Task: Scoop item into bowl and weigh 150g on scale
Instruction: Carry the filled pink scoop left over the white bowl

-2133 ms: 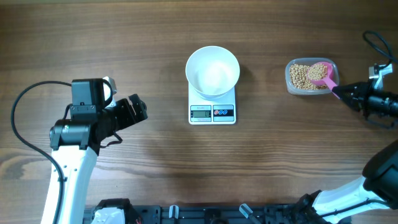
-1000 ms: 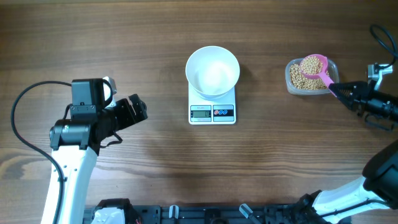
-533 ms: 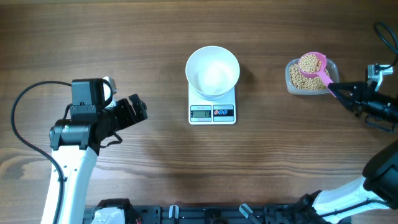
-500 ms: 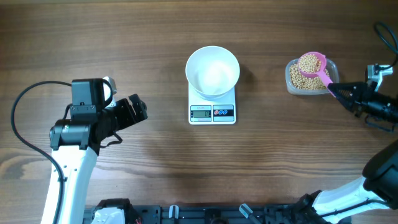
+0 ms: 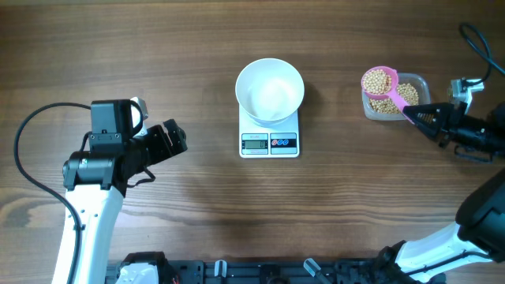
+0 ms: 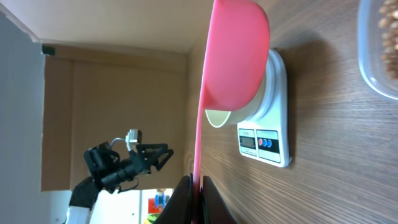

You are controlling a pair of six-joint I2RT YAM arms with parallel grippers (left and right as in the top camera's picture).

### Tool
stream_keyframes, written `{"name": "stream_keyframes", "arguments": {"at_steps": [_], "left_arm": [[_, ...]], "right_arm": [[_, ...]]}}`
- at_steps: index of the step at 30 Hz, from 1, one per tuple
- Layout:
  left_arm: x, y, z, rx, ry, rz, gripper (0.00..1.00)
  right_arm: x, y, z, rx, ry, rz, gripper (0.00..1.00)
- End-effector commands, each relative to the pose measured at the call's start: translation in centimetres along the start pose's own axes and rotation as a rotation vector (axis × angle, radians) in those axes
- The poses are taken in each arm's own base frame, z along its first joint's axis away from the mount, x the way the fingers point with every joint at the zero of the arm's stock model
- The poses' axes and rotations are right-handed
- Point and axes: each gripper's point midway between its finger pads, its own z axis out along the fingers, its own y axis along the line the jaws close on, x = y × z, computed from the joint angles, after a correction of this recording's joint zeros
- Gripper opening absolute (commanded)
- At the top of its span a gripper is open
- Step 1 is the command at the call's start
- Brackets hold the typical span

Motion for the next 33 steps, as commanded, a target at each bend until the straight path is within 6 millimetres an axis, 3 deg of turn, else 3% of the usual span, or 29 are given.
{"name": "stream_keyframes", "arguments": {"at_steps": [1,6,14,20,28,33], "left_arm": [[0.2,0.0,0.2,0.006,0.010,-0.011,1.00],[0.0,0.0,0.2,0.009,0.003,-0.010,1.00],[-0.1,-0.1,0.2,0.010,0.000,-0.010,1.00],[-0.1,-0.1,0.2,0.010,0.000,-0.010,1.00],[-0.1,-0.1,0.2,0.010,0.000,-0.010,1.00],[-0.1,-0.1,0.2,0.010,0.000,-0.010,1.00]], "right_arm": [[-0.5,1.5,0.9,-0.072,-0.031,-0.047,0.04],[0.1,3.8,2.9,-0.126,0.004,-0.081,0.04],[2.4,7.2,8.1,-0.246,0.133,-0.116,0.05],[2.9,7.1,10.9,-0.248,0.229,-0.079,0.05],[1.8,5.6,13.8,0.018,0.282,-0.078,0.05],[1.3,8.7,15.4,0.101,0.219,-0.285,0.04]]}}
